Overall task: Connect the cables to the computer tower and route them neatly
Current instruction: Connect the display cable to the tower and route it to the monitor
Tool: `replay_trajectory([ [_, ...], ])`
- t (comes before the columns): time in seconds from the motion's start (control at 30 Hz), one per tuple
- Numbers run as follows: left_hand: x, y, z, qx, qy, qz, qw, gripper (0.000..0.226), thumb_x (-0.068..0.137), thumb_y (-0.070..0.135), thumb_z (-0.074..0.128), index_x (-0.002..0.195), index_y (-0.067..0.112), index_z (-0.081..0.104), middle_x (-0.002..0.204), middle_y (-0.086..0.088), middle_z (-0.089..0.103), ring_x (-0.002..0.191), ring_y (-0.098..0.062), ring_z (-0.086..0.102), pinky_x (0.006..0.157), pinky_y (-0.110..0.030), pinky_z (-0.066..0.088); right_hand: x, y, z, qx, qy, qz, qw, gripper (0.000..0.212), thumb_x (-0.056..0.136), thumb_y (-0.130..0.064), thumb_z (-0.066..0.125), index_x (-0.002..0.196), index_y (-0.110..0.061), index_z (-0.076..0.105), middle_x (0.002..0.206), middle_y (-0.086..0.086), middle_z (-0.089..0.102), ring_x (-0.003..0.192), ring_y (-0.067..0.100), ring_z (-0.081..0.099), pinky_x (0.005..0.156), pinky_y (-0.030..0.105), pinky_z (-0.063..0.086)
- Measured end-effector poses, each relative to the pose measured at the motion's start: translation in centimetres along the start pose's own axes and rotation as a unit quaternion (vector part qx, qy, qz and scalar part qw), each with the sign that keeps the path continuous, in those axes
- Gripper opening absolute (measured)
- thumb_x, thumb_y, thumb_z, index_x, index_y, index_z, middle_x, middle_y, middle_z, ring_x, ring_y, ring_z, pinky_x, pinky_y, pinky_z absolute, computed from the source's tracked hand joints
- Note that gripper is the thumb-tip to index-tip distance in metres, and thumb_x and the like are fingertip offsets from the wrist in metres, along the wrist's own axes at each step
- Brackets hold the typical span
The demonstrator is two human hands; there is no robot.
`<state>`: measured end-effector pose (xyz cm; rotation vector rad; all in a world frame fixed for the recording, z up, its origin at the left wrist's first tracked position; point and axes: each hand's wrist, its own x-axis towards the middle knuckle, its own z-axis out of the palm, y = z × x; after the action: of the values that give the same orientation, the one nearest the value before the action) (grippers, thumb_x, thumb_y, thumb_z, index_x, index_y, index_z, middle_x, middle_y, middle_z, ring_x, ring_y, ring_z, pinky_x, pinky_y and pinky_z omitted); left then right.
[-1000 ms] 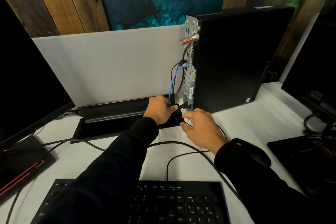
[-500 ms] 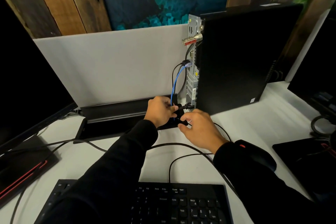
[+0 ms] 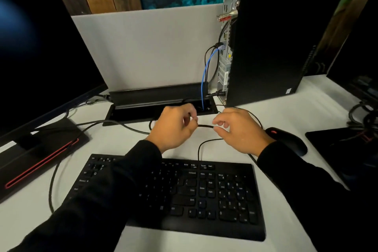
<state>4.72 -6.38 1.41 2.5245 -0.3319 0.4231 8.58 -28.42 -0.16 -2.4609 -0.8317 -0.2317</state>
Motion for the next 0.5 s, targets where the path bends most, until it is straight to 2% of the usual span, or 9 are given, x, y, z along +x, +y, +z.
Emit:
replay_trajectory([
  [0.07, -1.9, 0.3, 0.9, 0.028, -0.001, 0.003, 1.000, 0.015, 0.092, 0.035, 0.060, 0.079, 0.029, 0.059, 0.060, 0.011, 0.058, 0.058, -0.008, 0.054, 0.062, -0.030, 0.049, -1.6, 0.5, 0.3, -0.028, -0.016, 0.001, 0.999, 0.013, 0.097, -0.027, 0.067, 0.103, -0.022, 0.076, 0.094, -0.005, 0.062, 0.088, 0.013, 0.058, 0.082, 0.035, 0.053],
  [0.13, -3.4, 0.8, 2.2, 0.095, -0.012, 0.013, 0.995, 0.024, 0.094, 0.044, 0.050, 0.079, 0.029, 0.061, 0.063, 0.013, 0.057, 0.061, -0.010, 0.053, 0.068, -0.033, 0.049, -3.0, 1.0, 0.5, -0.049, -0.043, -0.002, 0.998, 0.019, 0.098, -0.030, 0.064, 0.111, -0.021, 0.075, 0.102, -0.004, 0.064, 0.098, 0.014, 0.059, 0.089, 0.036, 0.052],
  [0.23, -4.8, 2.0, 4.0, 0.229, -0.056, 0.014, 0.972, 0.034, 0.098, 0.053, 0.041, 0.084, 0.028, 0.059, 0.078, 0.007, 0.067, 0.078, -0.019, 0.063, 0.081, -0.037, 0.042, -3.8, 1.3, 0.7, -0.080, -0.084, -0.001, 0.993, 0.028, 0.101, -0.034, 0.059, 0.123, -0.023, 0.072, 0.114, -0.005, 0.064, 0.112, 0.014, 0.056, 0.100, 0.036, 0.048],
  [0.3, -5.1, 2.7, 4.9, 0.242, -0.062, -0.023, 0.968, 0.032, 0.100, 0.052, 0.043, 0.083, 0.026, 0.052, 0.085, 0.003, 0.069, 0.087, -0.023, 0.064, 0.079, -0.037, 0.041, -3.7, 1.0, 0.6, -0.071, -0.094, 0.006, 0.993, 0.028, 0.102, -0.036, 0.057, 0.122, -0.024, 0.071, 0.114, -0.005, 0.063, 0.112, 0.014, 0.055, 0.099, 0.035, 0.049],
  [0.4, -4.4, 3.1, 5.3, 0.183, -0.072, -0.119, 0.973, 0.026, 0.101, 0.041, 0.051, 0.103, 0.023, 0.069, 0.100, -0.004, 0.068, 0.096, -0.030, 0.062, 0.074, -0.035, 0.044, -3.3, 1.0, 0.4, -0.053, -0.040, 0.029, 0.997, 0.020, 0.100, -0.032, 0.059, 0.108, -0.022, 0.075, 0.100, -0.004, 0.061, 0.100, 0.018, 0.059, 0.087, 0.037, 0.053],
  [0.43, -4.2, 3.2, 5.2, 0.169, -0.076, -0.153, 0.971, 0.023, 0.101, 0.035, 0.052, 0.109, 0.023, 0.070, 0.104, -0.007, 0.066, 0.096, -0.030, 0.060, 0.074, -0.036, 0.047, -3.3, 1.3, 0.2, -0.054, -0.009, 0.051, 0.997, 0.018, 0.099, -0.030, 0.060, 0.106, -0.022, 0.074, 0.100, -0.003, 0.060, 0.100, 0.019, 0.059, 0.087, 0.037, 0.053],
  [0.5, -4.0, 3.3, 4.8, 0.166, -0.075, -0.202, 0.962, 0.021, 0.098, 0.026, 0.052, 0.111, 0.018, 0.066, 0.105, -0.009, 0.062, 0.088, -0.028, 0.054, 0.075, -0.037, 0.049, -3.2, 2.5, -0.6, -0.081, 0.034, 0.111, 0.990, 0.023, 0.099, -0.028, 0.060, 0.118, -0.020, 0.071, 0.114, 0.003, 0.059, 0.113, 0.024, 0.054, 0.097, 0.040, 0.051],
])
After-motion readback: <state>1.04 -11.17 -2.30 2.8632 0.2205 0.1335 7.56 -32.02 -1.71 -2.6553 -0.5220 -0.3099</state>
